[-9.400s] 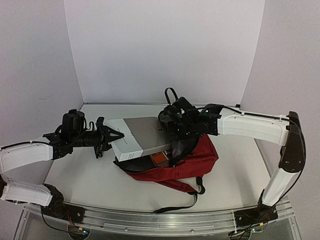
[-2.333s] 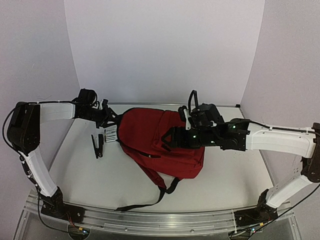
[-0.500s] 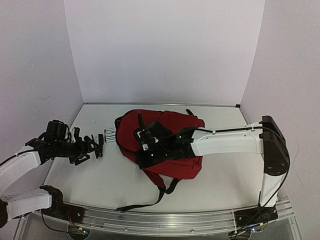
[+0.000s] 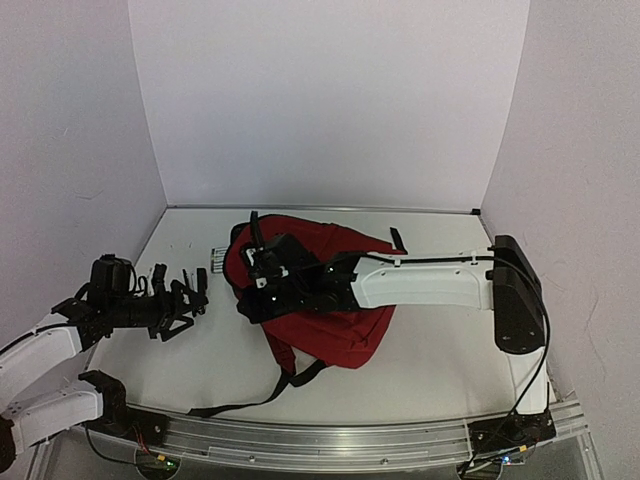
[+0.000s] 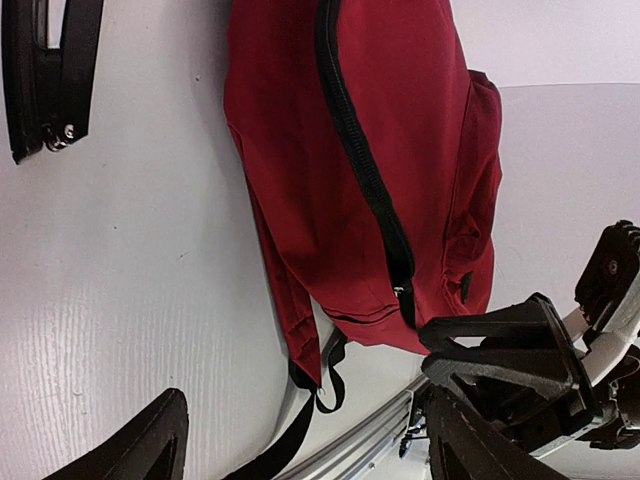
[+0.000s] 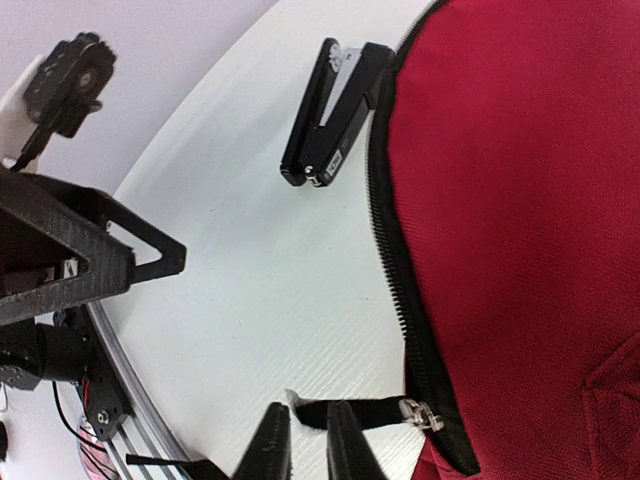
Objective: Pack the student bag
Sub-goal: Adjust the student bag at the center of the board, then zip the student bag at the center of the board.
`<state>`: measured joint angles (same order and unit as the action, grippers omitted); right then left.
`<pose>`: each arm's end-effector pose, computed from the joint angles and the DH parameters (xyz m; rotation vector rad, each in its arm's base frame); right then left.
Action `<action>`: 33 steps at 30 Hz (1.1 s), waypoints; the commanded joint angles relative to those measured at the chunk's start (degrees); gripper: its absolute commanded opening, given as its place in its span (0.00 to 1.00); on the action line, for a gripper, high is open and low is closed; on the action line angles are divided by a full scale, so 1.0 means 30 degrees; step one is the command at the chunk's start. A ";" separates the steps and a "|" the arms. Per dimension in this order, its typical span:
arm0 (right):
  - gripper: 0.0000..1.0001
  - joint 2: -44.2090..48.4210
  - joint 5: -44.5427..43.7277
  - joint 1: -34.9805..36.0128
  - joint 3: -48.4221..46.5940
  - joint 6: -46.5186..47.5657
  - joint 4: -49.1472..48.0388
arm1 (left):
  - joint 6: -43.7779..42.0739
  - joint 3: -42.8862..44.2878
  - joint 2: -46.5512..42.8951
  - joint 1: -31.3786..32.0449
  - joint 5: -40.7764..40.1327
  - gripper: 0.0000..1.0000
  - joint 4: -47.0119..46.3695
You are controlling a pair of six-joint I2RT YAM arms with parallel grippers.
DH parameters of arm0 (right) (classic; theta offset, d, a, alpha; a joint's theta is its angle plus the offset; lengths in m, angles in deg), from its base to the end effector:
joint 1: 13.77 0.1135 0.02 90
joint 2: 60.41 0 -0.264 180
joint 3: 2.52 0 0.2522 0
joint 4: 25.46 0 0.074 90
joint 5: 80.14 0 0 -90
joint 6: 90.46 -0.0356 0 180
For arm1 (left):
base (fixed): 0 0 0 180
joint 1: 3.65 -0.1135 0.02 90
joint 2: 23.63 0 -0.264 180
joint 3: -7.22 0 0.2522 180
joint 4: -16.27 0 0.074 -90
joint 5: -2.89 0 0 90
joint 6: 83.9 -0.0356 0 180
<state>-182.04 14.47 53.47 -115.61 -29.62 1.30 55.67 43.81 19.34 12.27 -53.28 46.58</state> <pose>0.1897 0.4596 0.2376 -0.8234 2.2340 0.9817 0.1489 -0.0631 0.2035 -0.3389 2.3677 -1.2467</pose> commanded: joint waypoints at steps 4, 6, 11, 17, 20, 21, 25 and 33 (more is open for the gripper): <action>0.36 0.2472 0.0156 0.0289 0.1673 0.0753 -0.1111 | 0.1146 -0.0383 0.1461 0.1633 0.0301 0.82 -0.3701; 0.41 0.3260 -0.0388 0.0268 0.2511 0.0539 -0.1111 | 0.1023 -0.0096 0.2152 0.2409 -0.0055 0.83 -0.4307; 0.50 0.5398 -0.2540 0.0235 0.4246 -0.0696 -0.1098 | 0.0518 0.1139 0.4426 0.4007 -0.0609 0.83 -0.5278; 0.62 0.7633 -0.4671 -0.0024 0.5948 -0.1327 -0.1081 | -0.0053 0.2395 0.6219 0.4518 -0.0753 0.85 -0.5428; 0.65 0.8488 -0.5016 -0.0405 0.6728 -0.1585 -0.1082 | -0.0098 0.3117 0.7170 0.4986 -0.0808 0.86 -0.6191; 0.65 0.8690 -0.5041 -0.0537 0.6973 -0.1671 -0.1082 | -0.0198 0.3393 0.7445 0.5251 -0.1063 0.86 -0.6138; 0.66 0.9125 -0.5021 -0.0893 0.7647 -0.1998 -0.1087 | -0.0796 0.4536 0.8333 0.5854 -0.2880 0.81 -0.4626; 0.66 0.9427 -0.4967 -0.1025 0.8316 -0.2319 -0.1104 | 0.0177 0.5267 0.9872 0.5857 -0.4260 0.58 -0.4440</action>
<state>-156.38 0.73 50.28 -91.37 -35.47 -1.26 55.33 57.32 47.13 29.78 -62.80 33.06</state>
